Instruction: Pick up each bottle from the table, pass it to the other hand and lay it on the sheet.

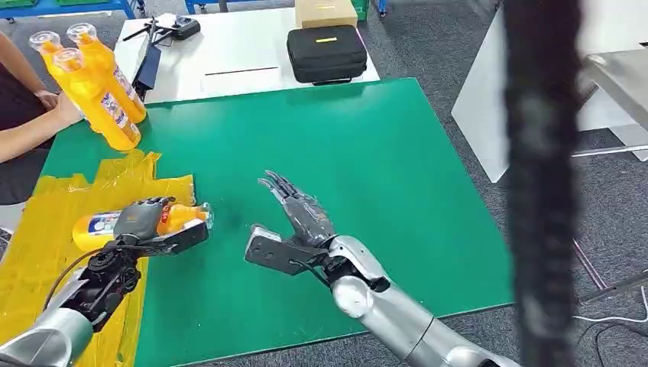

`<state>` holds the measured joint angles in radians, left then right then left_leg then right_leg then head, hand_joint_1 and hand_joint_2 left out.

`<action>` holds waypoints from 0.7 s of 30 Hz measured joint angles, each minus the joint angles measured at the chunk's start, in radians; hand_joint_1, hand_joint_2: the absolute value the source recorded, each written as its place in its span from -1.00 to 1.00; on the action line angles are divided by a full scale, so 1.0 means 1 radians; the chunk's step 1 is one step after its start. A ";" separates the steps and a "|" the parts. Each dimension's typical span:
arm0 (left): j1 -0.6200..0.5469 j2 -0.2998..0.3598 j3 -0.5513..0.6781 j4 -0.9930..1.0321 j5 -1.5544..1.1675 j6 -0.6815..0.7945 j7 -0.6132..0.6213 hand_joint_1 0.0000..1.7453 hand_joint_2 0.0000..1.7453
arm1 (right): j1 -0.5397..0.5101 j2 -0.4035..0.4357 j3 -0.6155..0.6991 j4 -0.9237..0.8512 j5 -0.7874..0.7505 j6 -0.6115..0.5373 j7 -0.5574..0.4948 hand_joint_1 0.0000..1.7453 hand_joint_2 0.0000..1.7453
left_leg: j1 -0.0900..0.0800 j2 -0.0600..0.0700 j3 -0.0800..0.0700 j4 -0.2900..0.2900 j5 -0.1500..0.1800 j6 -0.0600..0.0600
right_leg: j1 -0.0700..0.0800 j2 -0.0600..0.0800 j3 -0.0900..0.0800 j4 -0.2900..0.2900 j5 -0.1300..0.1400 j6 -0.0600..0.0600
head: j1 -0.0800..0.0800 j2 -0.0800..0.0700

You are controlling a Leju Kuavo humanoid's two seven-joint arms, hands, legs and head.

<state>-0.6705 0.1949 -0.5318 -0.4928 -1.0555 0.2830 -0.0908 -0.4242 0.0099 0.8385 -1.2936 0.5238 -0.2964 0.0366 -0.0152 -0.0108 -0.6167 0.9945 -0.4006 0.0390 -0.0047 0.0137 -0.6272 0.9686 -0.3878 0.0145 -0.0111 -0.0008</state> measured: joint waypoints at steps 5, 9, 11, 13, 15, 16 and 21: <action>-0.003 0.000 -0.004 0.004 0.051 -0.014 0.003 -1.00 -1.00 | 0.012 -0.009 -0.023 0.000 -0.022 -0.020 0.000 -1.00 -1.00 | 0.000 0.000 0.001 0.000 0.000 0.000 | 0.000 0.000 0.001 0.000 0.000 0.000 | 0.000 0.000; 0.007 0.011 -0.006 -0.021 0.103 -0.038 -0.001 -1.00 -1.00 | 0.036 -0.023 -0.070 -0.008 -0.069 -0.049 -0.017 -1.00 -1.00 | 0.000 -0.002 0.001 0.000 0.000 0.000 | 0.000 -0.001 0.002 0.000 0.000 0.000 | 0.001 0.000; 0.017 0.018 -0.006 -0.042 0.117 -0.048 0.002 -1.00 -1.00 | 0.048 -0.032 -0.097 -0.018 -0.084 -0.052 -0.020 -1.00 -1.00 | 0.000 -0.002 0.001 0.000 0.000 0.000 | 0.000 -0.001 0.002 0.000 0.000 0.000 | 0.000 0.000; 0.033 0.029 -0.007 -0.072 0.130 -0.047 0.010 -1.00 -1.00 | 0.062 -0.040 -0.124 -0.031 -0.115 -0.061 -0.028 -1.00 -1.00 | 0.000 -0.001 0.001 0.000 0.000 0.000 | 0.000 -0.001 0.002 0.000 0.000 0.000 | 0.001 0.000; 0.060 0.045 -0.008 -0.121 0.138 -0.016 0.035 -1.00 -1.00 | 0.082 -0.048 -0.159 -0.053 -0.158 -0.070 -0.039 -1.00 -1.00 | 0.000 -0.001 0.001 0.000 0.000 0.000 | 0.000 -0.001 0.002 0.000 0.000 0.000 | 0.000 0.000; 0.081 0.056 -0.008 -0.151 0.142 0.004 0.051 -1.00 -1.00 | 0.097 -0.053 -0.179 -0.067 -0.181 -0.070 -0.047 -1.00 -1.00 | 0.000 0.000 0.001 0.000 0.000 0.000 | 0.000 -0.001 0.002 0.000 0.000 0.000 | 0.000 0.000; 0.158 0.112 -0.006 -0.297 0.143 0.040 0.097 -1.00 -1.00 | 0.151 -0.082 -0.262 -0.128 -0.235 -0.053 -0.069 -1.00 -1.00 | 0.000 0.000 0.000 0.000 0.000 0.000 | 0.000 -0.001 0.000 0.000 0.000 0.000 | 0.001 0.000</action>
<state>-0.5121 0.3070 -0.5375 -0.7895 -0.9129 0.3235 0.0061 -0.2733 -0.0721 0.5768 -1.4217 0.2892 -0.3498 -0.0320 -0.0148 -0.0112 -0.6167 0.9946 -0.4006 0.0391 -0.0046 0.0131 -0.6270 0.9686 -0.3879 0.0146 -0.0103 -0.0008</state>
